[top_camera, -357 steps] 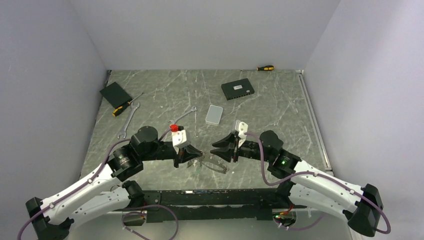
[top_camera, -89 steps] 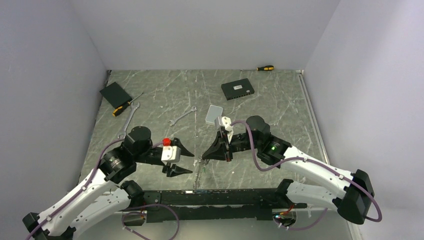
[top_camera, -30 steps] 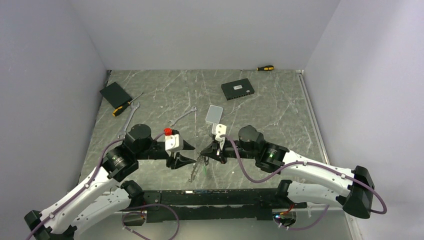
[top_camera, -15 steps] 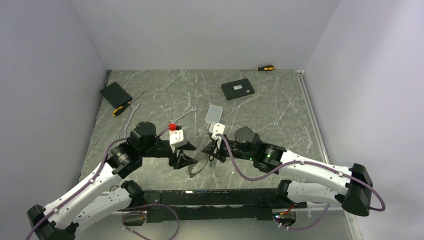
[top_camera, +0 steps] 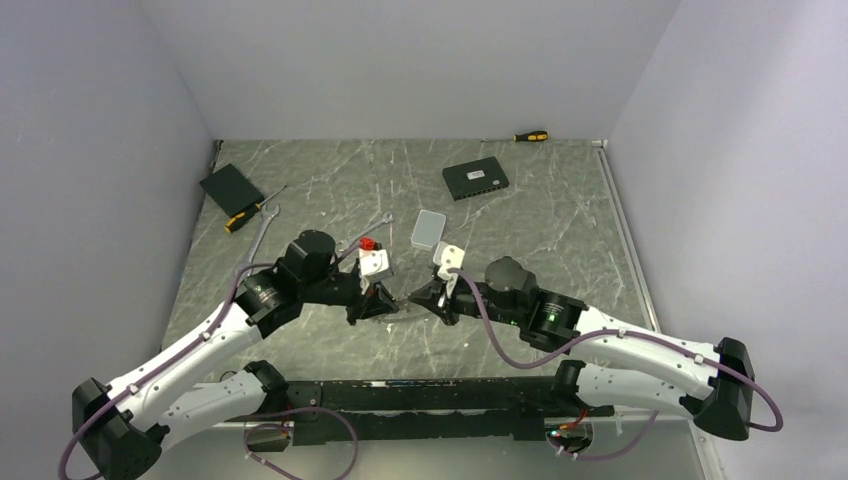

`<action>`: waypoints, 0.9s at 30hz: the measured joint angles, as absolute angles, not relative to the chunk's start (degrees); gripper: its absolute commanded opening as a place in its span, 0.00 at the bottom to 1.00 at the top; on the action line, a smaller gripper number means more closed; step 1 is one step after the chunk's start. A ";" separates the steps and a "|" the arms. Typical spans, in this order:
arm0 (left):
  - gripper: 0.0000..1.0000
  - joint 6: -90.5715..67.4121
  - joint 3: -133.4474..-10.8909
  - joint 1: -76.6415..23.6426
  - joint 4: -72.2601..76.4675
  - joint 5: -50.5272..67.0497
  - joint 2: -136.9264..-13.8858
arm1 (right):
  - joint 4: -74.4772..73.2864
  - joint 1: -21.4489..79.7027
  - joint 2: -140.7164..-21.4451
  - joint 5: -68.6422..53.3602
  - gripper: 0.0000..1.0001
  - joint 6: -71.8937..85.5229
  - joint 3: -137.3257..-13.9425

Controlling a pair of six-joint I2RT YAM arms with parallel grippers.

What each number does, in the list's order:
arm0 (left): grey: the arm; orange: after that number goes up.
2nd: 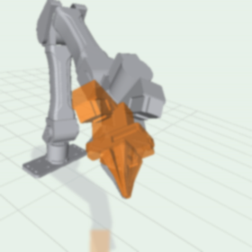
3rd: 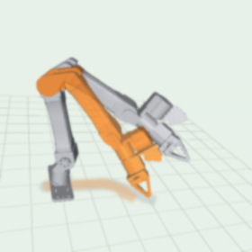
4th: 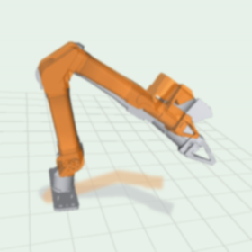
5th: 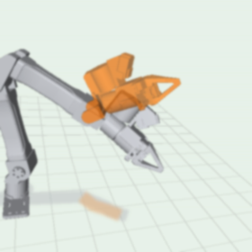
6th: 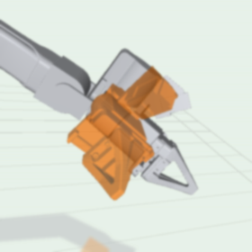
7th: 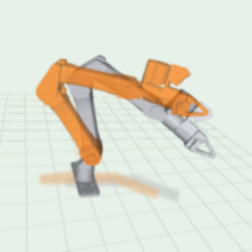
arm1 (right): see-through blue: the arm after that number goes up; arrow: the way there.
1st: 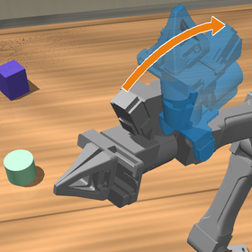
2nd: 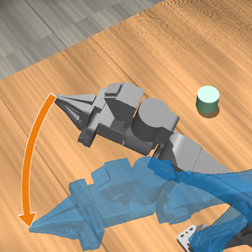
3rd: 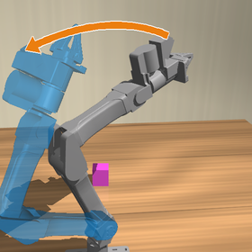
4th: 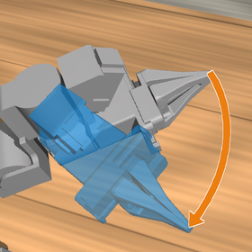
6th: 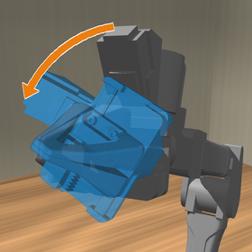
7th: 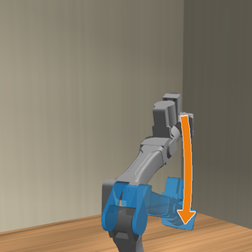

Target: Put the keys on the keyring

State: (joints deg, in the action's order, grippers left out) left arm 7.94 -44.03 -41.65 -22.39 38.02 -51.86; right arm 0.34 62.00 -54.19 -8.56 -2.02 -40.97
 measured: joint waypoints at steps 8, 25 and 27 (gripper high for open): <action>0.02 10.50 -44.80 -41.80 -23.33 37.71 -49.82 | 5.19 62.08 -51.33 -9.04 0.00 -0.67 -37.82; 0.59 11.03 -44.51 -41.69 -24.27 39.62 -39.27 | 7.86 61.30 -51.03 -13.34 0.00 -4.40 -34.89; 0.61 10.17 -44.21 -41.58 -23.42 38.98 -37.23 | 8.32 61.25 -50.98 -14.83 0.00 -5.63 -34.06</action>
